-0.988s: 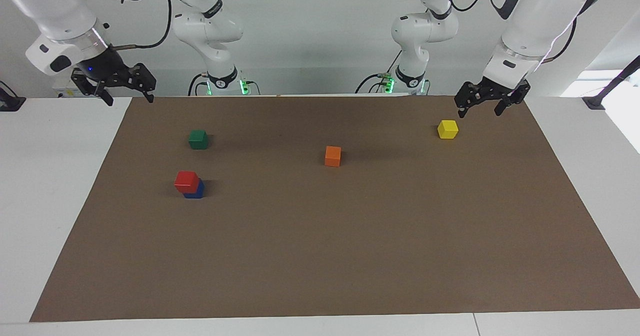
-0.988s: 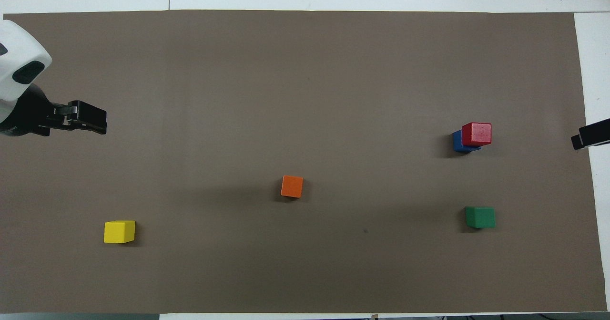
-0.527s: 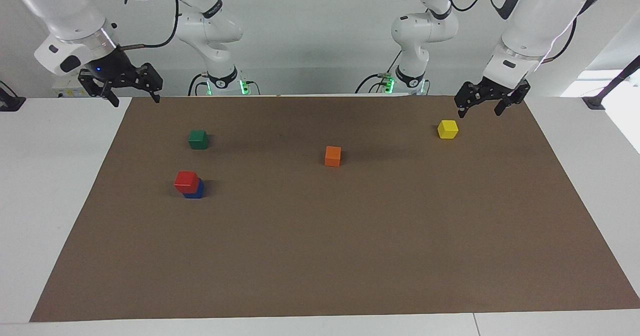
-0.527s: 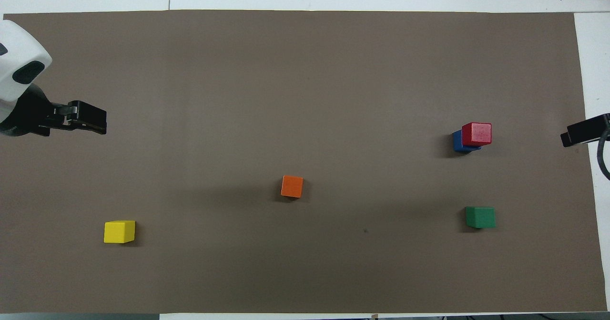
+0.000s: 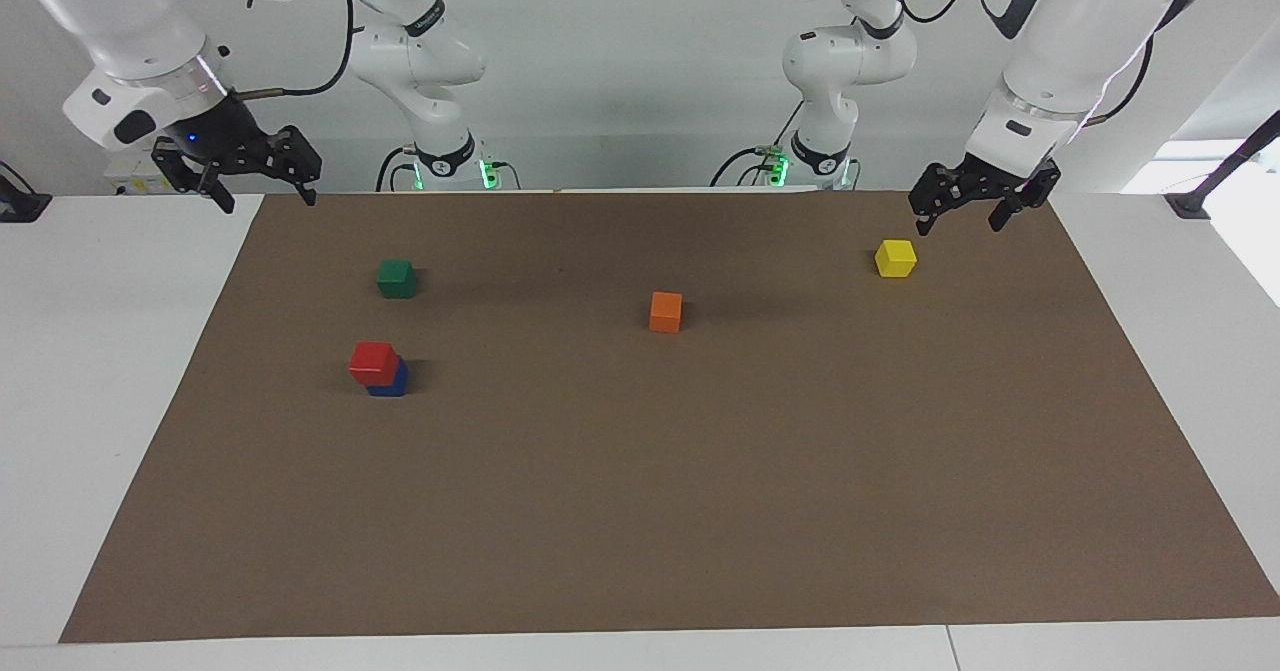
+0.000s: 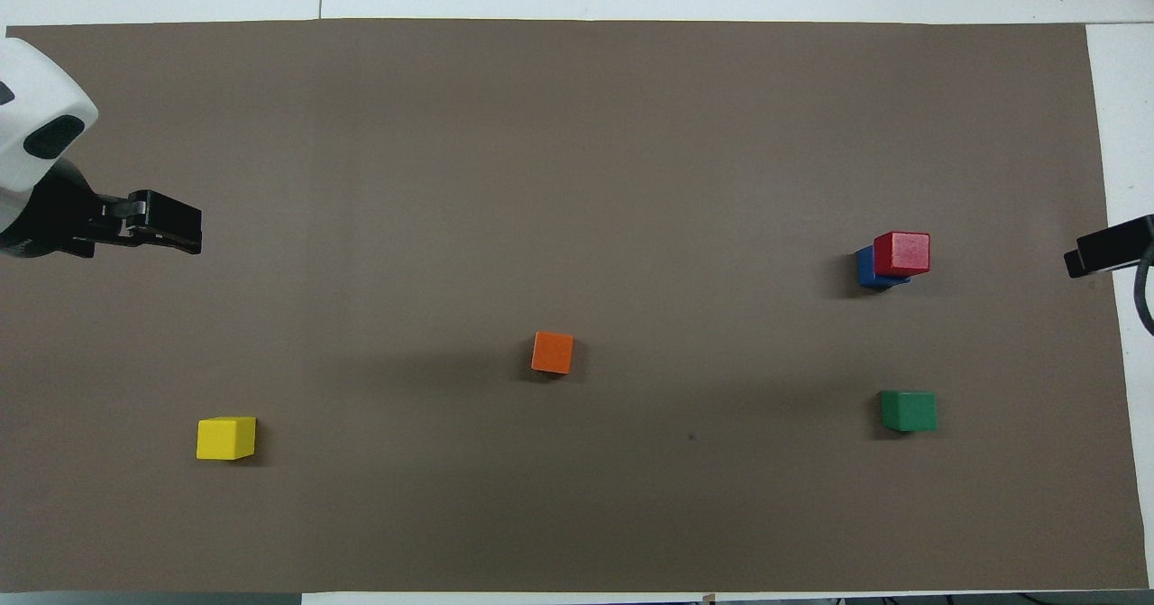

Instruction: Transfer red block to right arm and stack on blue block

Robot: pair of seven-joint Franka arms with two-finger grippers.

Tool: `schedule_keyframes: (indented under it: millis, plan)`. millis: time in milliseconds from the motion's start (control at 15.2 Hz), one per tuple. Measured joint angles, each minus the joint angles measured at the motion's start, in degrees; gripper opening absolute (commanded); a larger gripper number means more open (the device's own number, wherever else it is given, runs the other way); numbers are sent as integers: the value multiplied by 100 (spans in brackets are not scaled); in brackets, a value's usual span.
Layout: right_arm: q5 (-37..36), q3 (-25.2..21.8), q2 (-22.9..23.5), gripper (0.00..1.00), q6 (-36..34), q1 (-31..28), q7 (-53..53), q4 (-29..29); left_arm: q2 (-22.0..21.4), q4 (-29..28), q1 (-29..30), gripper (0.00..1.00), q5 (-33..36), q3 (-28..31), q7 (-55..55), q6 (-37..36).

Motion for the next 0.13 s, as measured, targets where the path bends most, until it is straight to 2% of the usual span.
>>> schedule_keyframes:
  millis: [132]
  plan:
    - [0,0,0,100,0,-1,5,0,0,0,0,100,0,0,0,0]
